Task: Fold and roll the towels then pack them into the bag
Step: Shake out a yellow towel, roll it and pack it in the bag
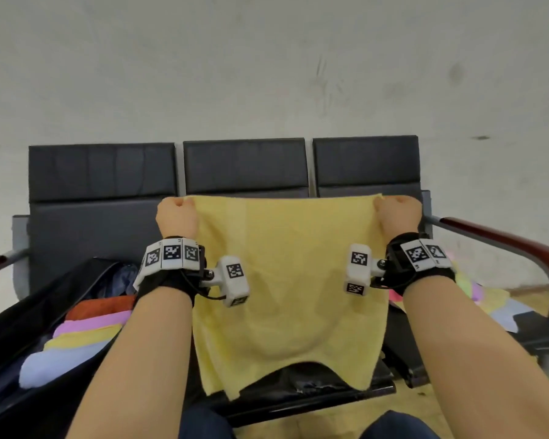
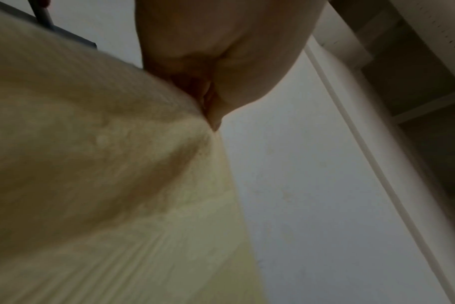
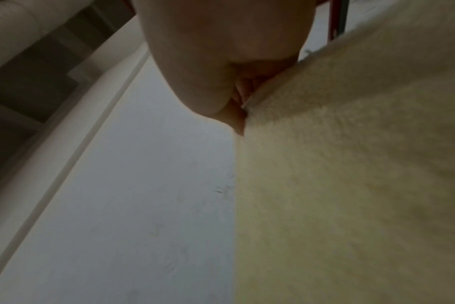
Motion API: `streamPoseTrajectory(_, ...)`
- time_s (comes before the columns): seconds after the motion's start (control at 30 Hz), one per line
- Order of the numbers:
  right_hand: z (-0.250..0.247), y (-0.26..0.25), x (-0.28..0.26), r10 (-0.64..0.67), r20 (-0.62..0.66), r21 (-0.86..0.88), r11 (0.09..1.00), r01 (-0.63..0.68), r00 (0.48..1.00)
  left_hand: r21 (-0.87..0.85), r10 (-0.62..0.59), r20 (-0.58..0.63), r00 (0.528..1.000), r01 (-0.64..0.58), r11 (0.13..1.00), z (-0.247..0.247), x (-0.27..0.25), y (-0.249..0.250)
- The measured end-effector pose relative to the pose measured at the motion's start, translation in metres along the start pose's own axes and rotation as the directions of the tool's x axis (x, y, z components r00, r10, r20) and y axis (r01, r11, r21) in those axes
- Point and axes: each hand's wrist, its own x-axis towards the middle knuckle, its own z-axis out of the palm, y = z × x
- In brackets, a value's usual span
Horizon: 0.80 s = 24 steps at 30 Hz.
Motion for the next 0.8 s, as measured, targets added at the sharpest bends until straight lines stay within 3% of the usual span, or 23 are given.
streamPoseTrajectory(0.07, 0.001, 0.003, -0.004, 0.071, 0.011, -0.065, 0.995, -0.07, 0.997, 0.059, -0.077, 0.027, 0.997, 0.075, 0.995, -0.002, -0.002, -0.005)
streamPoseTrajectory(0.17, 0.008, 0.004, -0.02, 0.096, 0.047, -0.096, 0.991, -0.091, 0.994, 0.083, -0.069, 0.133, 0.989, 0.058, 0.995, 0.002, -0.015, -0.008)
streamPoseTrajectory(0.37, 0.045, -0.01, -0.054, 0.062, 0.289, -0.045, 0.998, -0.051, 0.955, -0.086, -0.035, 0.322, 0.946, 0.066, 0.994, 0.037, -0.023, -0.018)
streamPoseTrajectory(0.53, 0.068, -0.03, -0.086, -0.065, 0.511, -0.007, 0.997, 0.08, 0.857, -0.159, 0.03, 0.418, 0.908, 0.041, 0.987, 0.047, -0.065, 0.006)
streamPoseTrajectory(0.8, 0.082, -0.022, -0.093, -0.195, 0.524, -0.112, 0.949, 0.294, 0.829, -0.176, 0.045, 0.462, 0.886, 0.043, 0.983, 0.05, -0.074, 0.003)
